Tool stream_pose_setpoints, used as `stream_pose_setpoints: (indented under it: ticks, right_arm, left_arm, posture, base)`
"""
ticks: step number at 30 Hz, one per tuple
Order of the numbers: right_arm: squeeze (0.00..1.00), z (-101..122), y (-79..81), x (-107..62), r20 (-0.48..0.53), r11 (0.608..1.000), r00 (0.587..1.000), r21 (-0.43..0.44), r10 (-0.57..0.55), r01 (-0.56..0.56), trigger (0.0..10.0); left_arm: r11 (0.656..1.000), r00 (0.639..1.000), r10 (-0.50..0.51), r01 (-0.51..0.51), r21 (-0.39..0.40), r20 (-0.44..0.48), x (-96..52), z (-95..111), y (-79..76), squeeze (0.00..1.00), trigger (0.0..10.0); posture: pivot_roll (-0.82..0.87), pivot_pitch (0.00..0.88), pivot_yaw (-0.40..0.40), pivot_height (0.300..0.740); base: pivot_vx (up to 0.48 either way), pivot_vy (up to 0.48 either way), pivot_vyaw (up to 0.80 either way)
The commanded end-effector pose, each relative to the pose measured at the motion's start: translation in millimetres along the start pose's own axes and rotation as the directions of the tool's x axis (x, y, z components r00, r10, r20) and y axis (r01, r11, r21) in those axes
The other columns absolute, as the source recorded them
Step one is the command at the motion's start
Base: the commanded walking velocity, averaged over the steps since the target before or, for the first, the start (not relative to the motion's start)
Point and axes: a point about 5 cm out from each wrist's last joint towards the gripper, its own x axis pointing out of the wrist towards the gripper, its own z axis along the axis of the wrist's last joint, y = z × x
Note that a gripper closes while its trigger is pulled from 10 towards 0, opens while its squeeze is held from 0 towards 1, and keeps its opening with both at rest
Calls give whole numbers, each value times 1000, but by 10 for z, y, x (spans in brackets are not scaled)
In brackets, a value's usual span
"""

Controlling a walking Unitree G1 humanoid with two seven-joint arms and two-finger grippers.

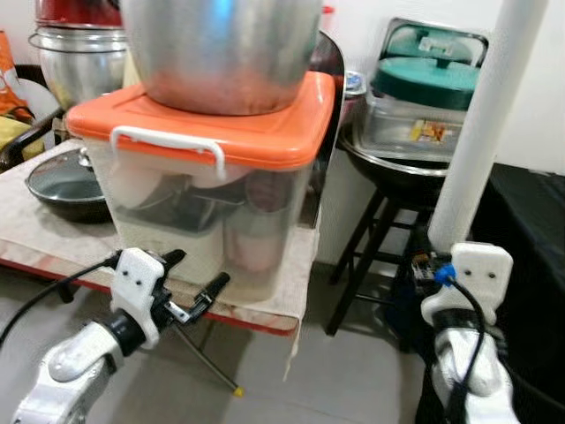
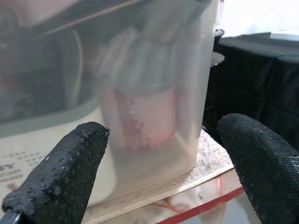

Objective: Building children table

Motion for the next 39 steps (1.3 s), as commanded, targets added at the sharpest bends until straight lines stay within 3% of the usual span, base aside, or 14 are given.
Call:
stream_pose_setpoints:
  ticks: [1, 39]
  right_arm:
    - [0, 86, 34, -13, 40, 1000, 999, 1, 18, -19, 0]
    - [0, 92, 106, 22, 48, 999, 998, 6, 34, -34, 0]
  left_arm:
    - [1000, 1000, -3, 3, -21, -13, -19, -28, -14, 0, 10000]
    - [999, 999, -26, 26, -27, 24, 92, 32, -59, 0, 10000]
  posture:
    - [28, 0, -83, 740]
    - [41, 0, -82, 740]
  base:
    - [0, -480, 0]
    - [0, -480, 0]
